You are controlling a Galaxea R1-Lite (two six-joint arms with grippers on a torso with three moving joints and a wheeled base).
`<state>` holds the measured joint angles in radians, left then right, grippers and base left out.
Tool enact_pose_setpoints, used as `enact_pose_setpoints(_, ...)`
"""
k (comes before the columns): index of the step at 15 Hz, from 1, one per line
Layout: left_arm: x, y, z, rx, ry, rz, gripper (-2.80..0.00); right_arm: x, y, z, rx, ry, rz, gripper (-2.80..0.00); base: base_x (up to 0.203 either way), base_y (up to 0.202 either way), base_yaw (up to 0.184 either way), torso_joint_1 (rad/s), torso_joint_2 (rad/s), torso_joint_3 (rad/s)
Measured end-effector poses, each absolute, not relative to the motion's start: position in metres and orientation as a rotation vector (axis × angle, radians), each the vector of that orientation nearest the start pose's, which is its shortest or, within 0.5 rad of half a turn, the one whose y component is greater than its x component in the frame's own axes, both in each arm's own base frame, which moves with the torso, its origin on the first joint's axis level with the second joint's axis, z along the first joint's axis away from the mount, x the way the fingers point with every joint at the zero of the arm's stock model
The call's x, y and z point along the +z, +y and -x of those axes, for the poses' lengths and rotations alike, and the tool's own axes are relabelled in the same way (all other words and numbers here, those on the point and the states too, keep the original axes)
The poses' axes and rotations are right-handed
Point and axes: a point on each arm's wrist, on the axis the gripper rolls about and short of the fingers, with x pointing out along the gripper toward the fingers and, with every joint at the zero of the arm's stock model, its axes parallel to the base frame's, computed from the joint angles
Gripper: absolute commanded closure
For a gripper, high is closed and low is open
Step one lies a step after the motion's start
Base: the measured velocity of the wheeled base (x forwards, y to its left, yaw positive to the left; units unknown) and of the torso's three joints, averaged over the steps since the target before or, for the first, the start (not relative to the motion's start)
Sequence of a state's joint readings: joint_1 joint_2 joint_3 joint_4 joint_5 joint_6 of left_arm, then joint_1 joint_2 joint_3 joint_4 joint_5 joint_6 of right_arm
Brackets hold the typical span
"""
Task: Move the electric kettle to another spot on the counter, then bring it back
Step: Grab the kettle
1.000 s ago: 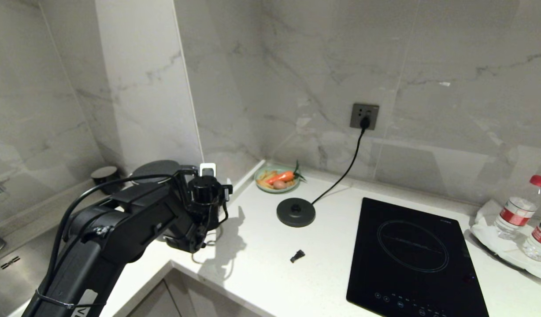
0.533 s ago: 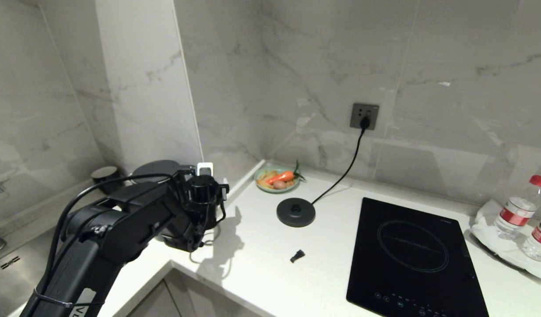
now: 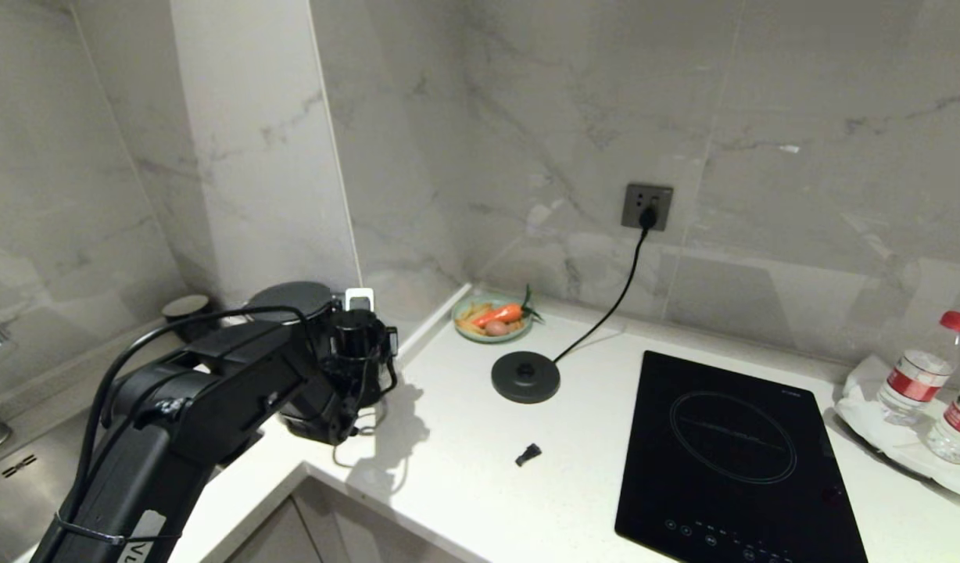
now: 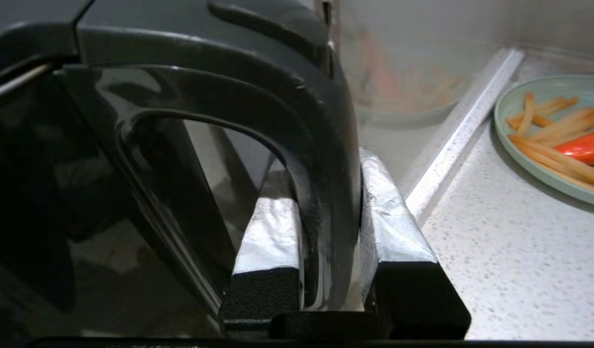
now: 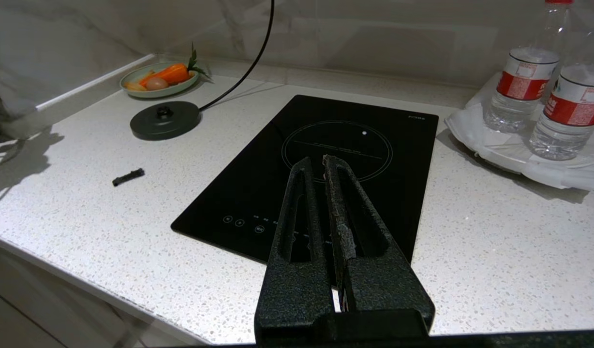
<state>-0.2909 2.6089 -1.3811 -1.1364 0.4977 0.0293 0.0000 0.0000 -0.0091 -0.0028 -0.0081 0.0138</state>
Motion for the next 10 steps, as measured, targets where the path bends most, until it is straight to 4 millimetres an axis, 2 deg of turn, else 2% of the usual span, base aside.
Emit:
enact_pose_setpoints(6, 0.005, -0.126, -0.469, 0.215, 0.073, -0.055, 0.00, 0.078, 0.000, 0.024, -0.008, -0.012, -0.013, 0.00, 0.000, 0.000, 0.000, 0.000, 0.00, 0.000)
enact_pose_setpoints(10, -0.001, -0.128, -0.448, 0.195, 0.088, -0.064, 0.00, 0.078, 0.000, 0.024, -0.008, -0.012, -0.013, 0.00, 0.000, 0.000, 0.000, 0.000, 0.00, 0.000)
